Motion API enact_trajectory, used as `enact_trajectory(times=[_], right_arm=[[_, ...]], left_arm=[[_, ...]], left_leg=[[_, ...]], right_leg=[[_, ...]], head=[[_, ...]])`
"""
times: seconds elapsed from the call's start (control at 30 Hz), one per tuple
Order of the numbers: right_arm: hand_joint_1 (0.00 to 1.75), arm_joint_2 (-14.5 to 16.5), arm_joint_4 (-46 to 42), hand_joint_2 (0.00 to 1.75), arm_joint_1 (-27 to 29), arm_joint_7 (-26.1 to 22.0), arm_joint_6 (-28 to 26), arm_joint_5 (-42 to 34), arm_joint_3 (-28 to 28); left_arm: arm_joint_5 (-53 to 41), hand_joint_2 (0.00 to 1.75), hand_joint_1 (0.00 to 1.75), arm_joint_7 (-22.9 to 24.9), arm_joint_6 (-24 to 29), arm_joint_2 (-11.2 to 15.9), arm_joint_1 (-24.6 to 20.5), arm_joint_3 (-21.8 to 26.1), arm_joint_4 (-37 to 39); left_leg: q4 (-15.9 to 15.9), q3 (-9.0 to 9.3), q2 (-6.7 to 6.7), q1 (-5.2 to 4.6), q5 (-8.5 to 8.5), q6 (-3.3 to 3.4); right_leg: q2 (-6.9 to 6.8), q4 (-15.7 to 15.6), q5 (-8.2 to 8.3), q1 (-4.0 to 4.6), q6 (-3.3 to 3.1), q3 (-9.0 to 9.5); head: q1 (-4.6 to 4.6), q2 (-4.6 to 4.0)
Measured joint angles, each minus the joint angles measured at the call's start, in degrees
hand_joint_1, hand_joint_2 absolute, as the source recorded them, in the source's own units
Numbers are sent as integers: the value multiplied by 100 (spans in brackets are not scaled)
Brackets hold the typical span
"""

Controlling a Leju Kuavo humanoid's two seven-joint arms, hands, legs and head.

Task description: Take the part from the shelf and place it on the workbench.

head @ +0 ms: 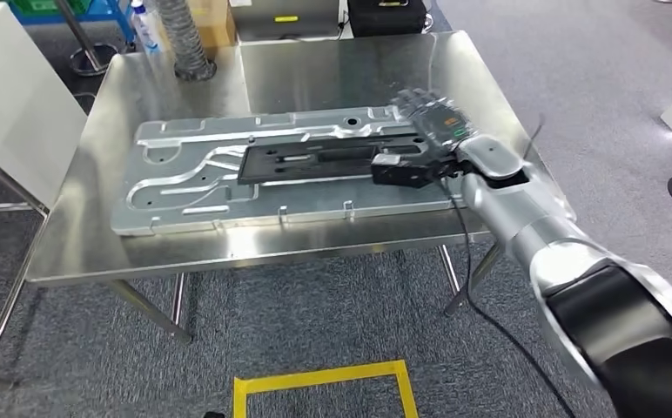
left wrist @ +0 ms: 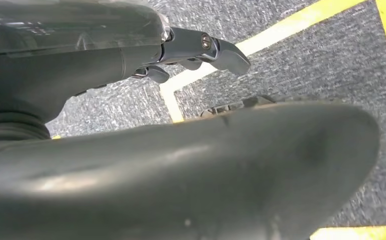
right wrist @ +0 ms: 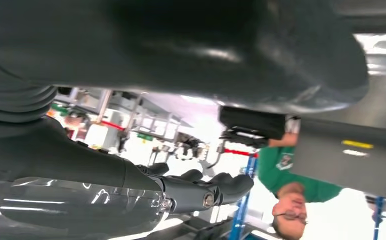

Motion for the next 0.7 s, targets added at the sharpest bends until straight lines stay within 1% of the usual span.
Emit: enact_trajectory(times=[0.03, 0.07, 0.1, 0.13, 0.17, 0.2, 0.23, 0.27, 0.3, 0.33, 0.37, 0.4, 0.43, 0.47, 0.5, 0.53, 0.57, 0.6, 0.63, 0.67, 0.7], right_arm=[[0, -57, -11, 0, 1, 13, 16, 17, -34], [0, -109, -19, 0, 6, 26, 36, 39, -62], [0, -162, -24, 0, 7, 39, 54, 58, -88], [0, -210, -29, 0, 7, 49, 68, 72, -115], [0, -253, -33, 0, 5, 61, 79, 79, -139], [0, -295, -34, 0, 4, 72, 95, 85, -162], [0, -329, -35, 0, 6, 81, 117, 93, -180], [0, -367, -33, 0, 9, 88, 143, 105, -194], [0, -411, -30, 0, 12, 91, 167, 121, -208], [0, -455, -27, 0, 12, 92, 182, 138, -224], [0, -496, -25, 0, 6, 89, 189, 153, -239], [0, -529, -24, 0, -4, 85, 189, 163, -256], [0, -554, -25, 0, -20, 82, 186, 169, -275], [0, -573, -27, 0, -35, 78, 183, 172, -291], [0, -589, -29, 0, -45, 79, 179, 174, -304], [0, -606, -31, 0, -51, 89, 171, 180, -314], [0, -619, -32, 0, -51, 107, 160, 192, -319], [0, -628, -31, 0, -51, 138, 144, 217, -324], [0, -633, -29, 0, -52, 171, 126, 251, -329], [0, -634, -29, 0, -52, 200, 109, 290, -334], [0, -635, -29, 0, -53, 221, 95, 327, -340]], left_arm=[[-11, 0, 0, 9, -11, -2, -5, -11, 0], [-20, 0, 0, 17, -19, -4, -4, -21, 0], [-24, 0, 0, 23, -23, -7, -7, -29, 0], [-25, 0, 0, 27, -26, -9, -18, -40, 0], [-26, 0, 0, 28, -28, -13, -37, -51, 0], [-26, 0, 0, 28, -30, -16, -57, -61, 0], [-25, 0, 0, 27, -32, -17, -72, -68, 0], [-21, 0, 0, 25, -33, -18, -78, -72, 0], [-16, 0, 0, 20, -35, -18, -78, -74, 0], [-9, 0, 0, 13, -36, -18, -73, -75, 0], [1, 0, 0, 5, -36, -18, -69, -75, 0], [10, 0, 0, -3, -36, -18, -66, -75, 0], [18, 0, 0, -10, -36, -18, -66, -75, 0], [25, 0, 0, -15, -37, -18, -69, -75, 0], [28, 0, 0, -16, -37, -18, -71, -75, 0], [31, 0, 0, -15, -40, -19, -72, -75, 0], [34, 0, 0, -7, -44, -19, -67, -75, 0], [35, 0, 0, 4, -50, -19, -62, -75, 0], [36, 0, 0, 15, -57, -19, -57, -75, 0], [36, 0, 0, 25, -63, -18, -55, -76, 0], [36, 0, 0, 30, -69, -18, -55, -77, 0]], left_leg=[[-112, 52, -6, -20, -26, 22], [-161, 43, -6, -30, 2, 55], [-188, 25, 10, -26, 48, 101], [-220, 3, 25, -22, 100, 155], [-249, -30, 43, -16, 155, 210], [-260, -73, 58, -18, 200, 253], [-253, -133, 60, -29, 243, 280], [-238, -196, 63, -40, 280, 295], [-216, -261, 63, -47, 314, 299], [-185, -327, 61, -51, 343, 297], [-149, -388, 59, -52, 365, 290], [-107, -444, 57, -51, 381, 280], [-65, -500, 56, -56, 395, 264], [-30, -546, 56, -61, 412, 241], [-7, -581, 57, -66, 438, 212], [0, -608, 57, -69, 469, 178], [-6, -620, 55, -68, 507, 143], [-3, -636, 51, -68, 519, 110], [36, -671, 47, -67, 457, 79], [172, -730, 43, -67, 291, 48], [421, -818, 40, -63, 36, 20]], right_leg=[[-8, -14, 45, -4, 31, -14], [-9, -35, 96, -9, 64, -19], [3, -41, 101, -20, 92, -33], [19, 16, 26, -25, 114, -71], [36, 196, -141, -26, 130, -147], [49, 519, -394, -31, 138, -263], [54, 948, -666, -28, 147, -402], [57, 1379, -880, -30, 156, -526], [57, 1683, -990, -31, 162, -590], [56, 1775, -981, -32, 164, -549], [56, 1614, -873, -33, 162, -388], [55, 1256, -723, -35, 156, -131], [56, 834, -637, -33, 145, 152], [59, 474, -586, -19, 131, 369], [63, 249, -575, -4, 113, 490], [65, 159, -595, 15, 96, 523], [65, 141, -564, 28, 71, 500], [55, 123, -521, 15, 36, 473], [44, 98, -470, 3, -4, 442], [33, 72, -402, -10, -48, 393], [23, 52, -331, -22, -82, 330]], head=[[0, 0], [0, 0], [1, 0], [1, 0], [1, 0], [1, 0], [1, 0], [1, 0], [1, 0], [1, 0], [1, 0], [1, 0], [1, 0], [1, 0], [1, 0], [1, 0], [1, 0], [1, 0], [1, 0], [1, 0], [1, 0]])
